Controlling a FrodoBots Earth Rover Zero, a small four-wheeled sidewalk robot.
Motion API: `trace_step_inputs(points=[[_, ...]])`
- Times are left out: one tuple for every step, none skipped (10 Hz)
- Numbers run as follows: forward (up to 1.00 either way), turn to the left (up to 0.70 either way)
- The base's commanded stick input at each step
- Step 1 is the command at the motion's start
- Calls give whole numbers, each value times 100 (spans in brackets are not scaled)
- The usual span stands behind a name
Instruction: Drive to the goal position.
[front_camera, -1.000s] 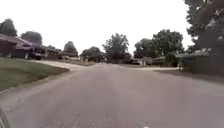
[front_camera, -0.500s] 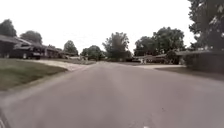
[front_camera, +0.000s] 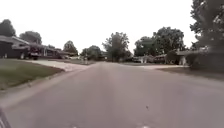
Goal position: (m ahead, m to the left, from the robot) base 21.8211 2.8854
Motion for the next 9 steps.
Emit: trace_step_inputs(points=[[70,0],[70,0],[70,0],[70,0],[70,0],[70,0],[70,0],[70,0],[70,0]])
